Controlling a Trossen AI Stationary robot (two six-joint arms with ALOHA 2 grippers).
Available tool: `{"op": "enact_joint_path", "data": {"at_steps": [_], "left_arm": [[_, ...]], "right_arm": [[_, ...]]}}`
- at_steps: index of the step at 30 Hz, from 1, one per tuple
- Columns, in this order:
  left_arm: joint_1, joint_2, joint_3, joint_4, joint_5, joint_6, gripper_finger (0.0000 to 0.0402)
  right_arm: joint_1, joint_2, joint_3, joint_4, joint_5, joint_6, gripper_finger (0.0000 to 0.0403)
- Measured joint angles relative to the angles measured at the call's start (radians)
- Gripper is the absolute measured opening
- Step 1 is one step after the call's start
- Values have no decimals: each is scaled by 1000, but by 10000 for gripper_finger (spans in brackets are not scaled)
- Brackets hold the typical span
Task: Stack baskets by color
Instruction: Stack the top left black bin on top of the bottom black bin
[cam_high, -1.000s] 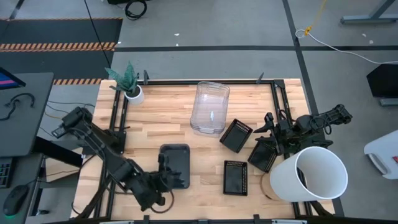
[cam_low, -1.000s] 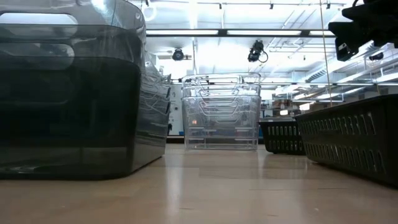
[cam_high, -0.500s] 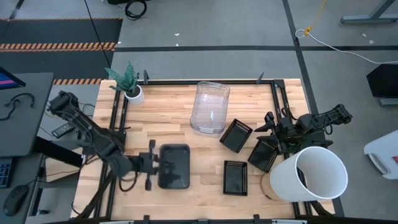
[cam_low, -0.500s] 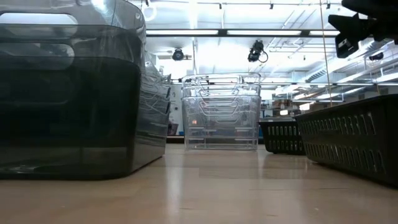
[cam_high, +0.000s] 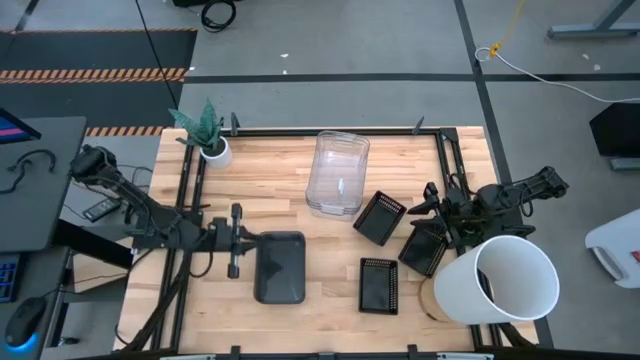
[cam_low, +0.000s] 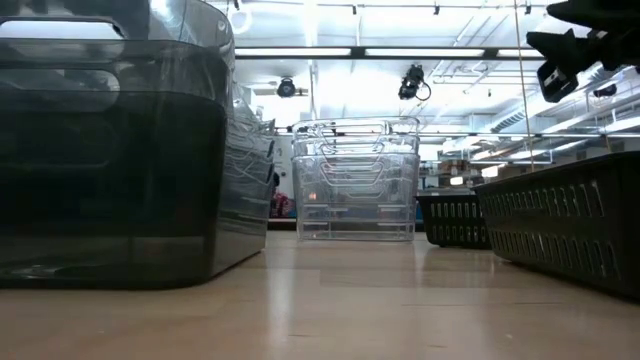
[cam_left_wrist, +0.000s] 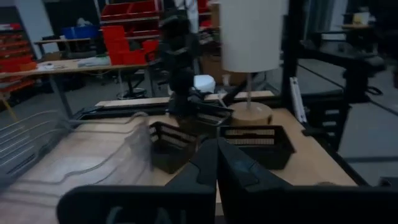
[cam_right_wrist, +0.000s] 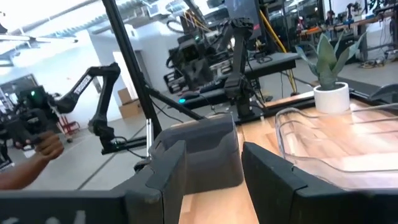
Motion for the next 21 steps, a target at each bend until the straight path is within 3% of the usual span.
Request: {"op": "enact_joint_path", "data": {"at_steps": [9, 15, 21], "left_arm": [[144, -257, -167, 28, 102, -8, 4], [153, -383, -251, 49, 112, -13, 4], [160, -458, -319, 50, 90, 6, 4]], "right_arm": [[0, 66, 0, 7, 1, 45, 161], [-1, 126, 8, 28, 33, 54, 160], [-1, 278, 10, 98, 83, 113, 160]]}}
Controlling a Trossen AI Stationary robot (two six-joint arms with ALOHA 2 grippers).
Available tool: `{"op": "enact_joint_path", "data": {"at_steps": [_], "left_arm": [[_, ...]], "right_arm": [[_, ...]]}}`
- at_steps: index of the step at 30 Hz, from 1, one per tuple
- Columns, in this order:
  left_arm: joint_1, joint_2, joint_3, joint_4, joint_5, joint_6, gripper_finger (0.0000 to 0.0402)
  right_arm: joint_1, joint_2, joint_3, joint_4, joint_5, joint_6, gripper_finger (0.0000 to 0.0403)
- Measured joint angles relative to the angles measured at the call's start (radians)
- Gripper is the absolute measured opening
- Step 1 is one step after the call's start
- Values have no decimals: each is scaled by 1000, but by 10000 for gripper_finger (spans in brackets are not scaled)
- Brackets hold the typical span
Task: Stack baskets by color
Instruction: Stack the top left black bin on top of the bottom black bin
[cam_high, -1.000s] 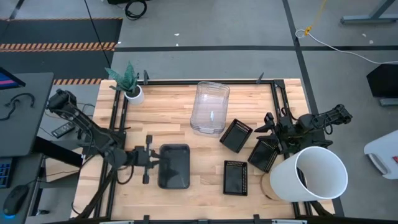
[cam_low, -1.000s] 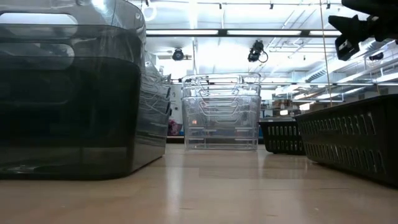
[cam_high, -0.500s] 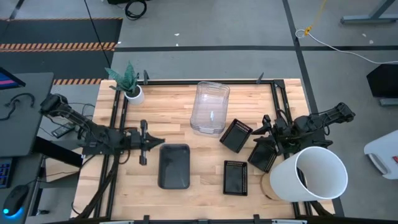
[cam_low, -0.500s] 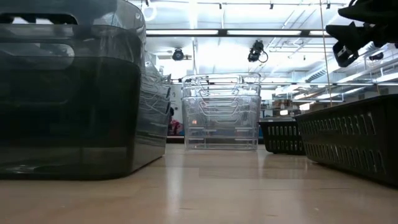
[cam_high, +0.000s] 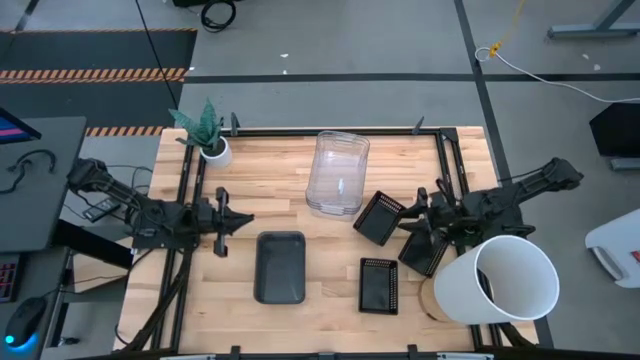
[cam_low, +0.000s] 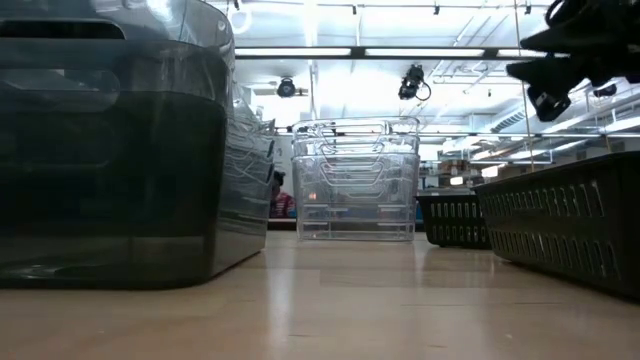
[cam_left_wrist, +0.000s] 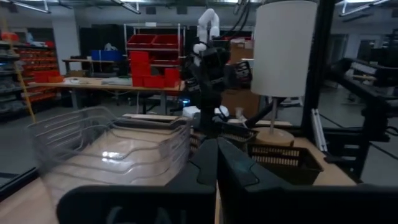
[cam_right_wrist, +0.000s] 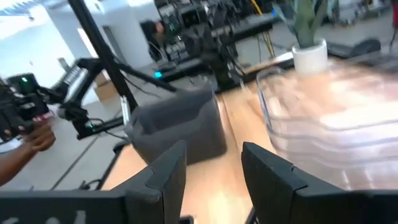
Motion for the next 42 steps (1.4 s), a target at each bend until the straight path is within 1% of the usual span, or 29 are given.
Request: {"op": "enact_joint_path", "data": {"at_steps": [3, 8, 13, 15, 19, 23, 28, 32, 34, 37, 42], "left_arm": [[14, -43, -32, -6, -4, -3, 4], [26, -102, -32, -53, -5, -14, 4], [26, -146, -32, -47, -5, 61, 5], [26, -150, -33, -47, -5, 81, 10], [25, -149, -33, -51, -5, 83, 25], [25, -149, -33, -51, -5, 83, 34], [25, -149, -33, -51, -5, 83, 30], [25, -149, -33, -51, -5, 83, 23], [25, -149, -33, -51, -5, 82, 24], [25, -149, -33, -51, -5, 83, 28], [25, -149, -34, -50, -5, 83, 36]], "right_arm": [[0, 105, 37, 9, 0, 31, 160], [4, 299, 135, 1, -1, 42, 160], [26, 487, 242, -21, -68, 75, 160], [41, 552, 298, -55, -85, 78, 160], [64, 670, 414, -160, -83, 79, 160], [73, 773, 516, -255, -91, 100, 160], [73, 880, 637, -478, -113, 140, 160], [32, 968, 702, -634, -109, 155, 161], [-10, 1008, 710, -654, -104, 189, 162], [-59, 1066, 710, -659, -98, 199, 167], [-85, 1121, 710, -668, -72, 235, 188]]}}
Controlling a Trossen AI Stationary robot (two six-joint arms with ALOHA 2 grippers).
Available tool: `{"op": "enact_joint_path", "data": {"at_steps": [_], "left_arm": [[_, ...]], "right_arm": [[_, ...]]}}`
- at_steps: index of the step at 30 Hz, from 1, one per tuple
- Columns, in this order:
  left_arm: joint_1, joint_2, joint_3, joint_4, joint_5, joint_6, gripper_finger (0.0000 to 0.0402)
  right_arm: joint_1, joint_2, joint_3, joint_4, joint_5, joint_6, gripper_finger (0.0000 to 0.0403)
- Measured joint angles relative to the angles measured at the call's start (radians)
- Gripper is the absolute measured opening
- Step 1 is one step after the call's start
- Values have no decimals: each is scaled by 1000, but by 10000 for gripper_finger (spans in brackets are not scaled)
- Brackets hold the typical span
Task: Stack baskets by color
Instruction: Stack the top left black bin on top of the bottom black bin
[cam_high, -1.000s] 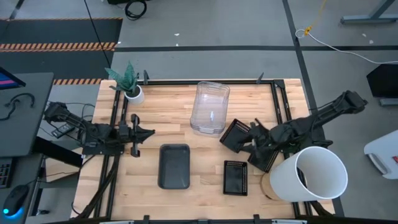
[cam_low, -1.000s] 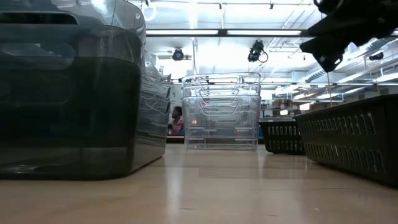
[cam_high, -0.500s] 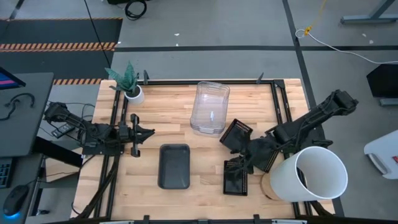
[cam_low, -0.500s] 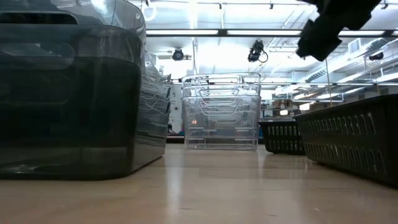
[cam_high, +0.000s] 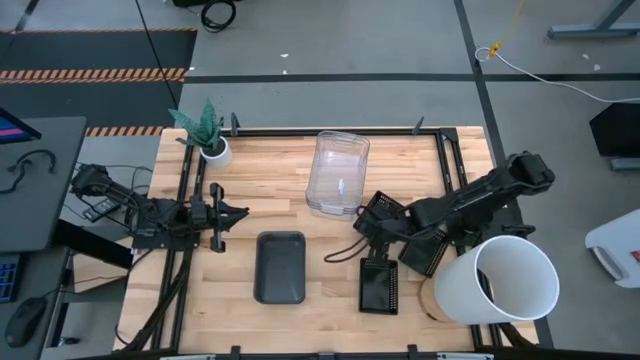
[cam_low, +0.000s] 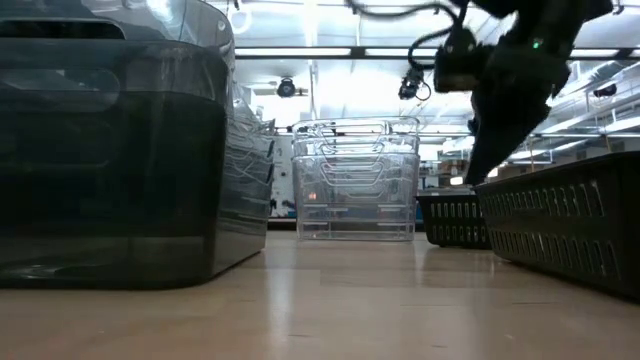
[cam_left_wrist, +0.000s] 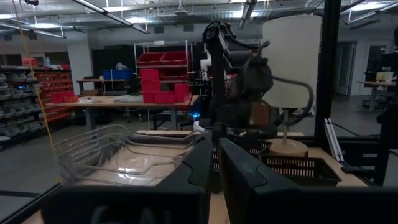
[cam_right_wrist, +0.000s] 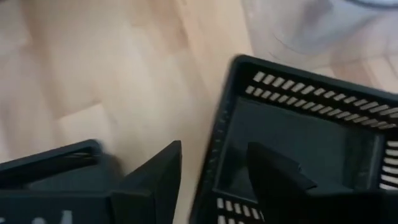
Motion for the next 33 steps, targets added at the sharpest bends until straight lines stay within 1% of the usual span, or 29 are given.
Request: {"op": "enact_joint_path", "data": {"at_steps": [7, 10, 13, 20, 24, 28, 33], "left_arm": [[0, 0, 0, 0, 0, 0, 27], [0, 0, 0, 0, 0, 0, 24], [0, 0, 0, -1, 0, 0, 25], [0, 0, 0, -3, 0, 0, 36], [0, 0, 0, -2, 0, 0, 33], [0, 0, 0, -2, 0, 0, 27], [0, 0, -1, -2, 0, 0, 29]], "right_arm": [[-8, 45, -1, 0, 71, 8, 231], [-8, 51, -1, 3, 83, 8, 236], [-12, 73, -1, 10, 92, 9, 232], [-13, 139, -1, 5, 30, 17, 203], [-14, 143, -1, -3, 16, 16, 179], [-14, 136, -1, -4, 15, 19, 146], [-14, 136, -1, -8, 8, 20, 91]]}}
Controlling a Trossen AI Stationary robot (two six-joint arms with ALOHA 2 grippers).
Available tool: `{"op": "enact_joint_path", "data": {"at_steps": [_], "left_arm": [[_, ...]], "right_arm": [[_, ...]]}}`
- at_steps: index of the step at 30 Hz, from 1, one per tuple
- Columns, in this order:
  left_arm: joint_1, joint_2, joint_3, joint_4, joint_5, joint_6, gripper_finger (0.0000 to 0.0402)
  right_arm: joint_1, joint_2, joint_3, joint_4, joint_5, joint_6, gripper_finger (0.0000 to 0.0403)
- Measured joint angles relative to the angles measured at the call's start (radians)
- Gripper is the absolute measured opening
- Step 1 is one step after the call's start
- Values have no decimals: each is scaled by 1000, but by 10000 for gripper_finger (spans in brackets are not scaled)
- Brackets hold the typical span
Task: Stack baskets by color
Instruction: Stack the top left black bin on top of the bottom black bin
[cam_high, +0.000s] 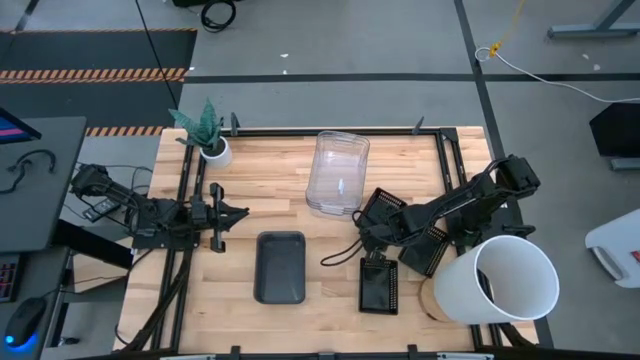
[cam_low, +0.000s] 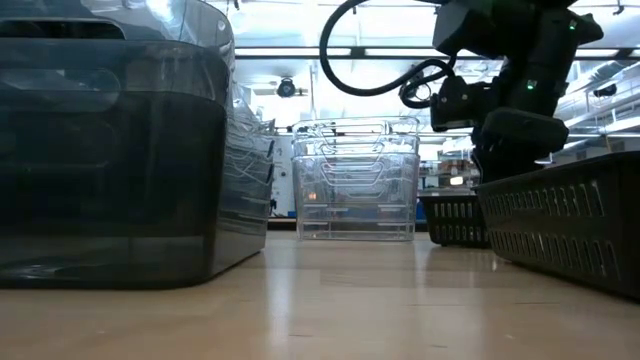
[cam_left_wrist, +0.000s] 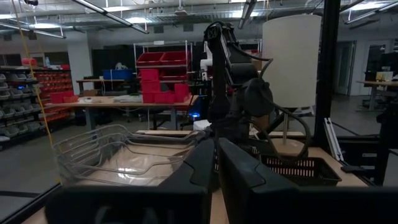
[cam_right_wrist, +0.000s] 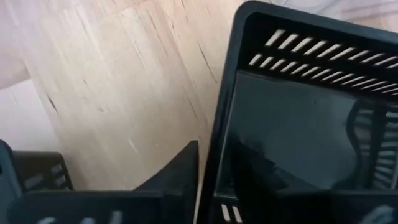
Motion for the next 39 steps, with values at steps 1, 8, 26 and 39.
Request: {"op": "enact_joint_path", "data": {"at_steps": [1, 8, 26, 39], "left_arm": [[0, 0, 0, 0, 0, 0, 31], [0, 0, 0, 0, 0, 0, 34], [0, 0, 0, 0, 0, 0, 36], [0, 0, 0, 1, 0, 0, 29]], "right_arm": [[0, 0, 0, 0, 0, -1, 80], [-2, -1, 0, -6, -22, -5, 9], [40, -149, 0, -137, -28, 44, 5], [259, -234, 234, -329, 27, 124, 3]]}}
